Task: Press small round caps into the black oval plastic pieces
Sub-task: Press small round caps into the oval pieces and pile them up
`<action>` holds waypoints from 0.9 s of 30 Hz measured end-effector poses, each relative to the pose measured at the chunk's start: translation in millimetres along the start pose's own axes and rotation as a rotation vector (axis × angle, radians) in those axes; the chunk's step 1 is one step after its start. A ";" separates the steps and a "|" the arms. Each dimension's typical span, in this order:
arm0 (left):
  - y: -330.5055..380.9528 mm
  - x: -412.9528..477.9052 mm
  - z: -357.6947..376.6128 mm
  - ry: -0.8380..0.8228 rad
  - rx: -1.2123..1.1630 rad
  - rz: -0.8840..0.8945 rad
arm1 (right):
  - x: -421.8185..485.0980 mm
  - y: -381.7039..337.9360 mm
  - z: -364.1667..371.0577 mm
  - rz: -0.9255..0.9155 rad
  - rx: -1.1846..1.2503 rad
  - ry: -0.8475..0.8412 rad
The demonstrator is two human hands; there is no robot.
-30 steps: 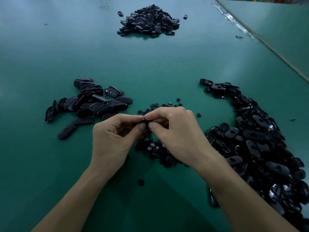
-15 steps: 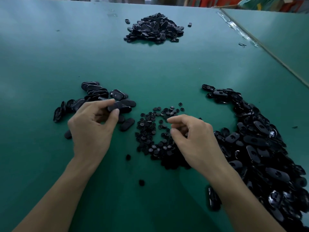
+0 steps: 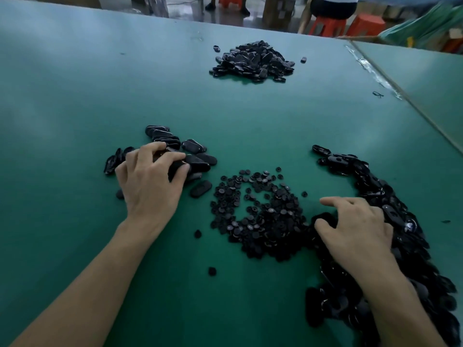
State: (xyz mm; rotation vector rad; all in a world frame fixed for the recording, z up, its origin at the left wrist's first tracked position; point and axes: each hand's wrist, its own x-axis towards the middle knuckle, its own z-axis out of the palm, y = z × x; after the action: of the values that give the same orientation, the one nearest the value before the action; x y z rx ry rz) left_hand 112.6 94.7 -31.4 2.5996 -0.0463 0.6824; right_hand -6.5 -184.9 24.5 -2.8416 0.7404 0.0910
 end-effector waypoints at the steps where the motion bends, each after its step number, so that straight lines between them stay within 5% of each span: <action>1: 0.5 0.2 1.2 -0.019 0.010 0.008 | -0.1 1.6 0.2 0.002 -0.007 -0.022; 7: 2.8 0.8 6.7 -0.246 0.074 -0.003 | 0.7 5.0 2.8 -0.061 0.071 0.016; 17: 1.7 0.3 10.0 -0.227 0.111 -0.003 | 17.3 13.0 -6.2 -0.053 0.348 -0.034; 23: 4.3 -4.3 8.6 -0.105 0.097 0.106 | 23.6 24.6 -8.0 -0.132 0.430 0.039; 27: 10.7 -12.8 4.8 0.150 0.027 0.306 | 18.3 28.2 -5.2 -0.281 0.568 0.152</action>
State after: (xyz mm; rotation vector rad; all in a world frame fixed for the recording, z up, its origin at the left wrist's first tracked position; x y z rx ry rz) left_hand 101.9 82.0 -36.7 2.5833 -0.3966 0.9889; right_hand -4.3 -218.8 22.5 -2.3833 0.3132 -0.3284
